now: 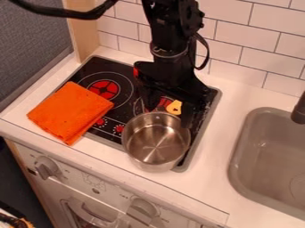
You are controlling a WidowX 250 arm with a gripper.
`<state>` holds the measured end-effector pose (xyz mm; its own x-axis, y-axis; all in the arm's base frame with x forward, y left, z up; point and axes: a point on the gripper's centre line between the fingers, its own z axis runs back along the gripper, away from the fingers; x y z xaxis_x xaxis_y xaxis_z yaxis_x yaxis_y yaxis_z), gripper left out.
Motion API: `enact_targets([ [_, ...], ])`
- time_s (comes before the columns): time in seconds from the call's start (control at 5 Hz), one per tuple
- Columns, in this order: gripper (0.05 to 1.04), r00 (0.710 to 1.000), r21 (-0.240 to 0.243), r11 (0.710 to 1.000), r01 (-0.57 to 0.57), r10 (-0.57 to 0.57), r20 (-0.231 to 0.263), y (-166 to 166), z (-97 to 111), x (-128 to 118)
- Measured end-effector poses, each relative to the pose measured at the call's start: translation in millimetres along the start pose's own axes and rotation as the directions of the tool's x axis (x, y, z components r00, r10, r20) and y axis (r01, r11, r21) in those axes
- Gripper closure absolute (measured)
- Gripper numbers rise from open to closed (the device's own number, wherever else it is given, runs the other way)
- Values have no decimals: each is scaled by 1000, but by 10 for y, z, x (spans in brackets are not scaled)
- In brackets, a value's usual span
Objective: Move the orange cloth above the left burner
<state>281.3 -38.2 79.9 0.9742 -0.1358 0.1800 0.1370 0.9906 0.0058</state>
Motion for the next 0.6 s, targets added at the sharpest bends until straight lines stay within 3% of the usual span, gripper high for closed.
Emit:
enact_targets([
  [0.2, 82, 1000, 1, 1000, 3, -3, -28, 2, -53, -42],
  [0.4, 82, 997, 54, 998, -8, 12, -70, 276, -29, -126],
  [0.6, 82, 998, 94, 995, -31, 37, -55, 612, 82, -217],
])
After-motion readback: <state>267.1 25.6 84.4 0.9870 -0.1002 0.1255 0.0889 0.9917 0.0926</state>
